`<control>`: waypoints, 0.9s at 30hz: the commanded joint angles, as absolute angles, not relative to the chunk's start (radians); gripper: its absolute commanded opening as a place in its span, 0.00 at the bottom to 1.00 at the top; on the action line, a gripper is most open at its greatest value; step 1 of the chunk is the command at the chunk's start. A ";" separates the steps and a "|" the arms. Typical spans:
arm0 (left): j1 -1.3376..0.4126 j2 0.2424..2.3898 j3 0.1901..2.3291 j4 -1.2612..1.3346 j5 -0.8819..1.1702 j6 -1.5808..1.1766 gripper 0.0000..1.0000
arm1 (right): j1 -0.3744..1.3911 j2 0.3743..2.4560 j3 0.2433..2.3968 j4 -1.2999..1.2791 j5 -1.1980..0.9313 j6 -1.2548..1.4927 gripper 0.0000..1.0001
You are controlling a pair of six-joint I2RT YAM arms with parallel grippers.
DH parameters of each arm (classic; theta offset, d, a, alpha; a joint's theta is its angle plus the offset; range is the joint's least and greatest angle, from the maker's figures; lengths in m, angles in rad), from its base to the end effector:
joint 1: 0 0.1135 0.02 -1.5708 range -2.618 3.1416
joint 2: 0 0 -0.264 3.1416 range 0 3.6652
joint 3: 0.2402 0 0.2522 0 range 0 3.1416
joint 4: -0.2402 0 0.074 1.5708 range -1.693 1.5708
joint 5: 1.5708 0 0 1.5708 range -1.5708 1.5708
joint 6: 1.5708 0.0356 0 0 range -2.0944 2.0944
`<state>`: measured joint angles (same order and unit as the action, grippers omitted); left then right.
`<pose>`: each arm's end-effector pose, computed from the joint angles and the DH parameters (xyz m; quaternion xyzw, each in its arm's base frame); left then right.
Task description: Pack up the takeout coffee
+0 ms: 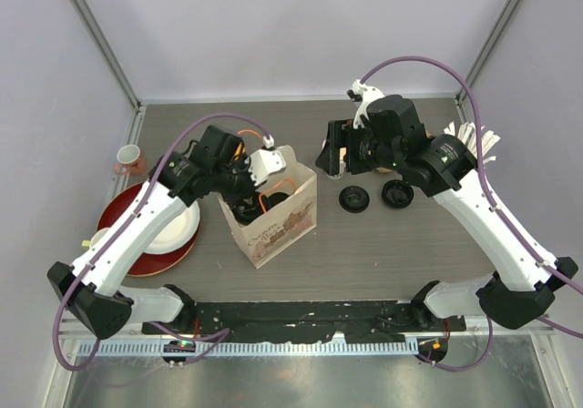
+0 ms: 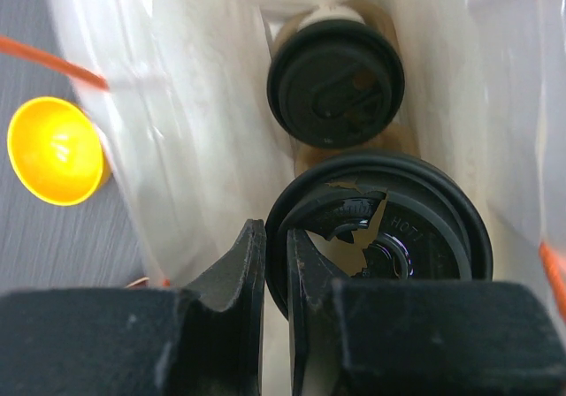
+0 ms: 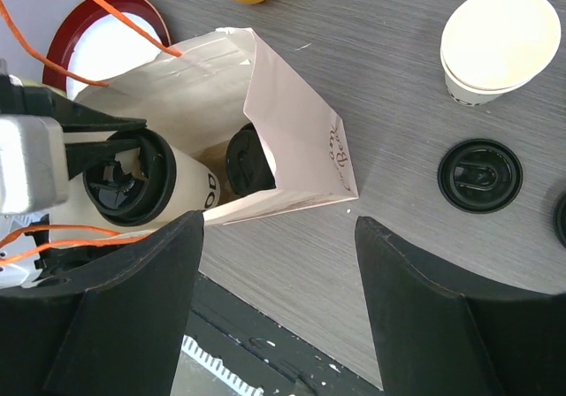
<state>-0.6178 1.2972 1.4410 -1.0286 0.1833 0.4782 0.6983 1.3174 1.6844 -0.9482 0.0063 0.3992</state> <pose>0.2013 -0.1510 0.3778 0.5149 0.7844 -0.1093 0.3281 0.1936 0.1622 0.4528 -0.1296 0.8705 0.2453 0.4066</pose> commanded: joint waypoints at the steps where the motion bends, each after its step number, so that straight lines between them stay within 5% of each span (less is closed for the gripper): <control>1: -0.606 1.247 1.358 -0.976 0.178 0.564 0.01 | 0.701 1.290 1.683 -0.902 0.026 0.402 0.75; 27: -0.600 1.253 1.172 -0.890 0.279 0.663 0.02 | 0.703 1.296 1.698 -0.905 0.023 0.390 0.75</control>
